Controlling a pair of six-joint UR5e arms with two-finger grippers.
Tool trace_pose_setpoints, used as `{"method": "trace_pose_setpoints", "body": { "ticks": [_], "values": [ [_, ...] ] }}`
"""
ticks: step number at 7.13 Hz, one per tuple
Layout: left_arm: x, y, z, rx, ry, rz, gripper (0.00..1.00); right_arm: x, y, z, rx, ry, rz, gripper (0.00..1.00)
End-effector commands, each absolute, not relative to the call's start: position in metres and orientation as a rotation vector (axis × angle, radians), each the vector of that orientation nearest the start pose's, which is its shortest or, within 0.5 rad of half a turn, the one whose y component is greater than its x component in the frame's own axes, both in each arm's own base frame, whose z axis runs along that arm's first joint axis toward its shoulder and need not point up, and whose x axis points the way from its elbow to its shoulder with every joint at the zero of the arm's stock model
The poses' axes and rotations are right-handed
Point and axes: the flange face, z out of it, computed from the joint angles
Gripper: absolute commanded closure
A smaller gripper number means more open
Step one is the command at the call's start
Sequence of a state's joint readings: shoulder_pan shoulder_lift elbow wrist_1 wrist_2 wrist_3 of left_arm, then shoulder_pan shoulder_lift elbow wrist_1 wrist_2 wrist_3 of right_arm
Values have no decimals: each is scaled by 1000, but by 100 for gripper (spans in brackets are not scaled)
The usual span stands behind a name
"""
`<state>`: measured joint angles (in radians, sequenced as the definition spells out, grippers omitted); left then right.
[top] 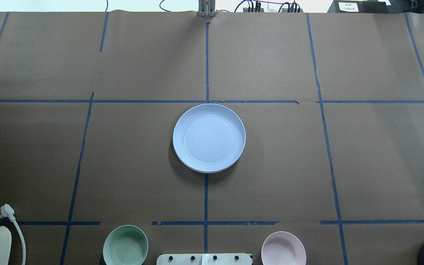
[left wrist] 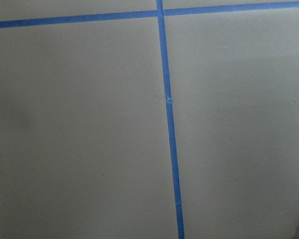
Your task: Stack three plates with pink and blue
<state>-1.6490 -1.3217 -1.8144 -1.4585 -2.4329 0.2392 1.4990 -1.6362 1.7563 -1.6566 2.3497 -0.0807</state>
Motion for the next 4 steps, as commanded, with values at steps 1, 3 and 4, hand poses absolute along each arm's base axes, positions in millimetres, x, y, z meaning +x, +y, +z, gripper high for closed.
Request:
{"method": "trace_pose_setpoints", "body": {
  "ticks": [1,3,4],
  "values": [
    [-86,-370,661,7,871,91,0,33,-456,618,16,-778,-144,0],
    [-86,-363,667,-6,872,85,0,34,-443,631,7,-777,-151,0],
    [-86,-362,666,-5,872,84,0,35,-434,637,22,-777,-154,0]
  ]
}}
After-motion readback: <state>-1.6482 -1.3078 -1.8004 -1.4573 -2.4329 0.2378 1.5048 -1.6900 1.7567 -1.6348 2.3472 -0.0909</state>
